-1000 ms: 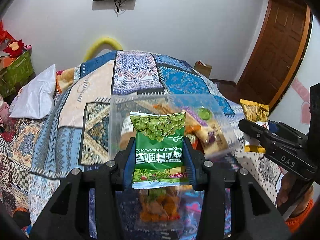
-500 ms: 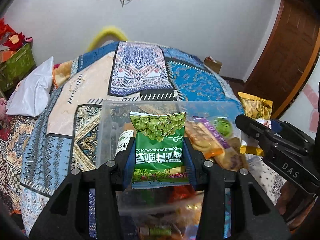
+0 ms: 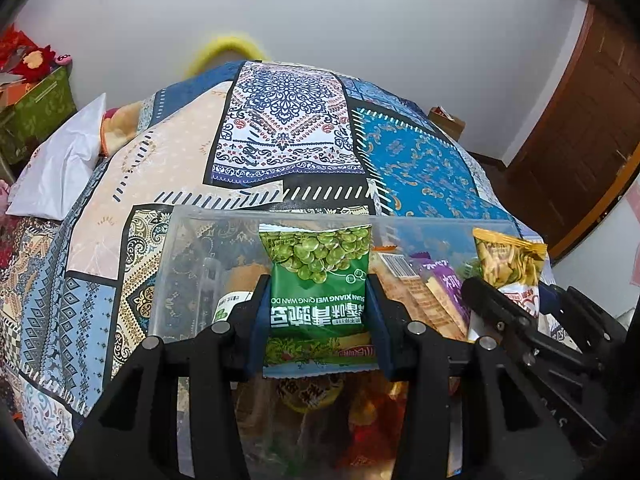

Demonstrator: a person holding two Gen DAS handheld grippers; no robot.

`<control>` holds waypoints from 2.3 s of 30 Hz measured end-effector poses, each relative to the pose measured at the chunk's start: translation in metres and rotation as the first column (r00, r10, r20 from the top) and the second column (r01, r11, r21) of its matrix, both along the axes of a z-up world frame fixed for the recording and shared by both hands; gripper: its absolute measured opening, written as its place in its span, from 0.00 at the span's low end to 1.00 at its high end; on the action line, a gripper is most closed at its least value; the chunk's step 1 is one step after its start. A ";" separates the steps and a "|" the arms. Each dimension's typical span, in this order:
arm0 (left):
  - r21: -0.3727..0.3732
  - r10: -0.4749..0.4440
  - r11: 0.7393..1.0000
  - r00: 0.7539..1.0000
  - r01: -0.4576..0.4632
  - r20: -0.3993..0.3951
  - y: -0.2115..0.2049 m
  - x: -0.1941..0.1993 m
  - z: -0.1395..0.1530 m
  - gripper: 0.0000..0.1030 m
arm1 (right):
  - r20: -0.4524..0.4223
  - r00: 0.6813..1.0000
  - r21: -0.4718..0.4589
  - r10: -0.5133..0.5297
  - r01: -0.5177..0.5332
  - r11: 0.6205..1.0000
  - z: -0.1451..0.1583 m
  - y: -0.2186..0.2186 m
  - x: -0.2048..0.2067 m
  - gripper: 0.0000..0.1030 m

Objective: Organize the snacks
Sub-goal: 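Lower both held bags into the clear box and open both tools, then grasp orange cracker bag with left tool while right tool grasps peanut candy bar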

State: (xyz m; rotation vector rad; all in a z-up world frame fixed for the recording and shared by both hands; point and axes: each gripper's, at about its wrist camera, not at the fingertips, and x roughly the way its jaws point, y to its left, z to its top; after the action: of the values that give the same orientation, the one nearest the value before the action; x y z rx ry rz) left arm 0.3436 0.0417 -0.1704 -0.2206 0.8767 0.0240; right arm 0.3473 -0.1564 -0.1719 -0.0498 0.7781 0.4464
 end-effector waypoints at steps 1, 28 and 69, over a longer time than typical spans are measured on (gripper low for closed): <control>0.005 -0.001 1.000 1.000 0.001 -0.001 -0.001 0.000 0.000 0.43 | -0.001 1.000 -0.004 0.002 -0.002 1.000 0.001 0.001 0.000 0.45; 0.011 -0.094 0.996 0.992 0.093 0.081 -0.003 -0.115 0.067 0.61 | 0.114 0.993 0.039 0.032 -0.036 0.999 0.062 -0.028 -0.088 0.69; 0.002 -0.122 0.992 0.987 0.123 -0.102 -0.003 -0.164 -0.049 0.57 | -0.203 0.961 0.070 0.188 -0.177 0.982 -0.043 0.003 -0.102 0.52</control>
State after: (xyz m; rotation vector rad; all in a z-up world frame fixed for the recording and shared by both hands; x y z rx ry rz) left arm 0.1797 0.0389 -0.2199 -0.1589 0.9901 -0.0761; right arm 0.2449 -0.1529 -0.2151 -0.0268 0.9729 0.6543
